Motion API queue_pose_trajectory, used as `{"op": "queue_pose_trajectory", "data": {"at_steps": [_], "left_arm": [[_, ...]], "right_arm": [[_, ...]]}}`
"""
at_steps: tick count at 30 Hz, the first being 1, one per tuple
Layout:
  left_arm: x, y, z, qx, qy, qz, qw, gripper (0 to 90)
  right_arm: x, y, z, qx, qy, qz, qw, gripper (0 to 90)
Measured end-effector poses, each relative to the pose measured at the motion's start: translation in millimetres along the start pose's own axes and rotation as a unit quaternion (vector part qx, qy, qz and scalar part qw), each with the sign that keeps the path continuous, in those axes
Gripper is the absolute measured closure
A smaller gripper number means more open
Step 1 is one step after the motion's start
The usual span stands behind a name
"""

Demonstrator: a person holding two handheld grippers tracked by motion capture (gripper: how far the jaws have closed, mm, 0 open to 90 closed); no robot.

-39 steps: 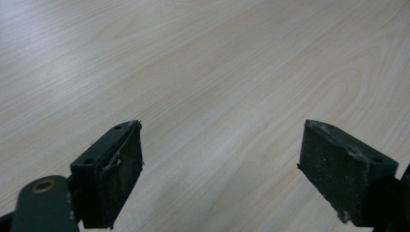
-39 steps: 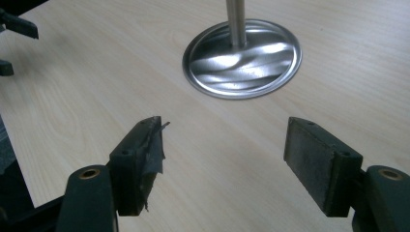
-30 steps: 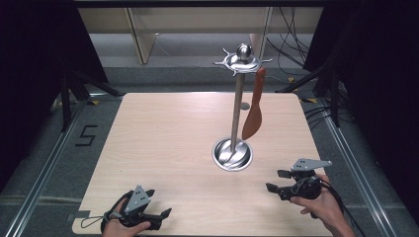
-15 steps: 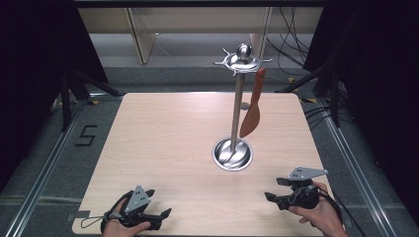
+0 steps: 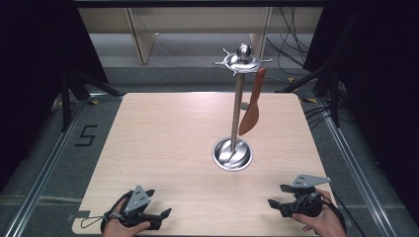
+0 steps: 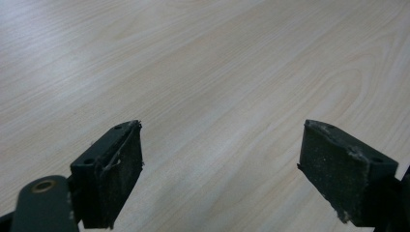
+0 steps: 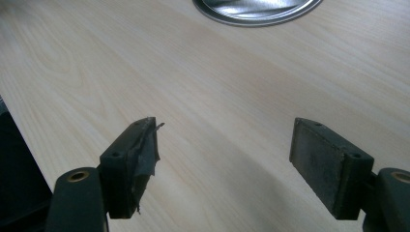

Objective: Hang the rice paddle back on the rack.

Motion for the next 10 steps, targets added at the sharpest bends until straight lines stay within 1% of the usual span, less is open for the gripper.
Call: {"op": "queue_pose_trajectory", "data": {"at_steps": [1, 2, 3, 4, 5, 6, 7, 8, 9, 10], "left_arm": [[-0.4, 0.0, 0.9, 0.008, 0.0, 0.003, 1.0, 14.8], [-0.8, 0.1, 2.3, 0.015, -0.003, 0.005, 0.9999, 14.8], [-0.3, -0.3, 2.5, 0.016, -0.002, 0.003, 0.9999, 14.8], [-0.3, -0.3, 2.5, 0.016, -0.002, 0.003, 0.9999, 14.8], [-0.9, 0.0, 3.1, 0.019, -0.004, 0.006, 0.9998, 14.8], [-0.9, 0.0, 2.9, 0.019, -0.004, 0.006, 0.9998, 14.8], [-0.9, 0.0, 2.9, 0.019, -0.004, 0.006, 0.9998, 14.8], [-1.1, 0.2, 4.1, 0.025, -0.005, 0.009, 0.9996, 14.8], [0.7, -0.9, 0.3, 0.003, 0.0, -0.003, 1.0, 14.8], [0.7, -0.9, 0.3, 0.003, 0.0, -0.003, 1.0, 14.8]], "right_arm": [[-0.5, 1.7, 3.6, 0.016, -0.006, 0.003, 0.9999, 26.5], [-1.4, 1.5, 1.6, 0.009, 0.003, 0.001, 1.0, 26.5], [-0.8, 1.6, 3.4, 0.014, -0.005, 0.0, 0.9999, 26.5], [-1.7, 2.8, 5.1, 0.023, -0.013, 0.007, 0.9996, 26.5], [-1.7, 2.8, 5.1, 0.023, -0.013, 0.007, 0.9996, 26.5], [-1.8, 2.4, 2.7, 0.014, -0.01, 0.004, 0.9998, 26.5], [-1.8, 2.4, 2.7, 0.014, -0.01, 0.004, 0.9998, 26.5], [-1.8, 1.1, -0.9, 0.004, 0.001, -0.006, 1.0, 26.5], [-2.9, 1.9, -0.4, 0.012, 0.004, -0.002, 0.9999, 26.5], [-3.4, 2.1, -0.1, 0.018, 0.004, -0.002, 0.9998, 26.5]]}}
Point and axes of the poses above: each handheld gripper's, and its own axes: x roughly forward along the jaws, y roughly out of its underside, z roughly to its left, the point moved 8 cm from there along x, roughly forward along the jaws, and after that the axes turned 1 degree about z, right-handed, at the moved point
